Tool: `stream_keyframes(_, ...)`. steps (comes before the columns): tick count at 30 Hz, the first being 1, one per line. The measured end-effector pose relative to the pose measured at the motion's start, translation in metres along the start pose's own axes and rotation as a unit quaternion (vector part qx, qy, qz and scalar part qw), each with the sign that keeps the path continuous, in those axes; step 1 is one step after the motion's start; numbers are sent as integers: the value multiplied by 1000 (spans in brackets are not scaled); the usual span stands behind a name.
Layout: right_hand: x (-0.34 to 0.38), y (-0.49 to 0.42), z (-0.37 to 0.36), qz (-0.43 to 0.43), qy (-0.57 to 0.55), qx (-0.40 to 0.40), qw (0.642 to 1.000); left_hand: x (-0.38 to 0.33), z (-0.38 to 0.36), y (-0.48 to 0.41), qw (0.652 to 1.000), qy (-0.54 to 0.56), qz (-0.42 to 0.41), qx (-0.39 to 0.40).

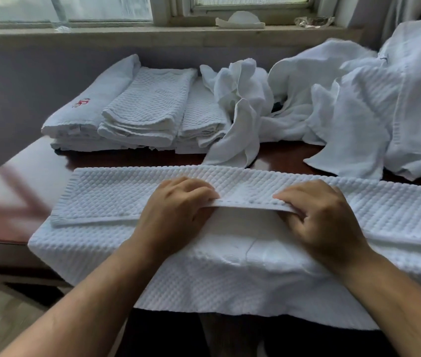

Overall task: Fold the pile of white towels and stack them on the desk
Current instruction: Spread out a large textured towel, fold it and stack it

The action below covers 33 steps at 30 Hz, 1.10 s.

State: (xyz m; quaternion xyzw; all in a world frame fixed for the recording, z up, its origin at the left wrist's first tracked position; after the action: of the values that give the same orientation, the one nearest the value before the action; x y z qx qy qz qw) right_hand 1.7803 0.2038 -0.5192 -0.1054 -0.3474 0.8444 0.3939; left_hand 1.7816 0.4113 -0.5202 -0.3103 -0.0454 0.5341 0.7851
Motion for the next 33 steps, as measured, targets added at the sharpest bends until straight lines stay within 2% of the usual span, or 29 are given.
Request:
stream_keyframes(2, 4, 0, 2, 18, 5, -1, 1000, -3, 1, 2, 1000, 7, -18, 1)
stream_keyframes(6, 3, 0, -6, -7, 0, 54, 999, -7, -2, 3, 999, 15, -18, 36)
stream_keyframes(8, -1, 3, -8, -23, -3, 82, 996, -5, -6, 2, 998, 23, 0, 66)
stream_keyframes(11, -13, 13, -1, -56, 18, 86, 995, 4, -16, -3, 990, 44, 71, 117)
stream_keyframes(14, -30, 26, 15, -99, 60, 74, 991, -7, -26, -21, 987, -22, 92, 128)
stream_keyframes(18, -64, 47, 39, -174, 67, 55, 981, -85, -56, -61, 993, -12, -19, 119)
stream_keyframes(22, -97, 79, 69, -234, 86, 37, 968, -154, -105, -96, 982, -4, -92, 162)
stream_keyframes(26, -143, 123, 111, -317, 158, 16, 935, -188, -147, -101, 972, 16, -100, 211)
stream_keyframes(30, -198, 168, 141, -488, 166, -5, 857, -206, -172, -90, 967, 15, -96, 235)
stream_keyframes(33, -215, 168, 145, -487, 155, -23, 859, -203, -174, -88, 968, 19, -87, 233)
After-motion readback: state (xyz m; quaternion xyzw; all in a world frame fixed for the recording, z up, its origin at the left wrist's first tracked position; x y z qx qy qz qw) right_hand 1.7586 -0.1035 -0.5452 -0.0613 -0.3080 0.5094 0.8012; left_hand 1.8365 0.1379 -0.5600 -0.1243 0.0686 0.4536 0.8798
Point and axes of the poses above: each hand's wrist, its own y-axis away from the middle knuckle, its own z-axis out of the back of the hand, x = y × z, the point moved 10 cm from there along -y, towards the middle knuckle, and after that the axes turned 9 degrees about z, right-handed, at the moved point
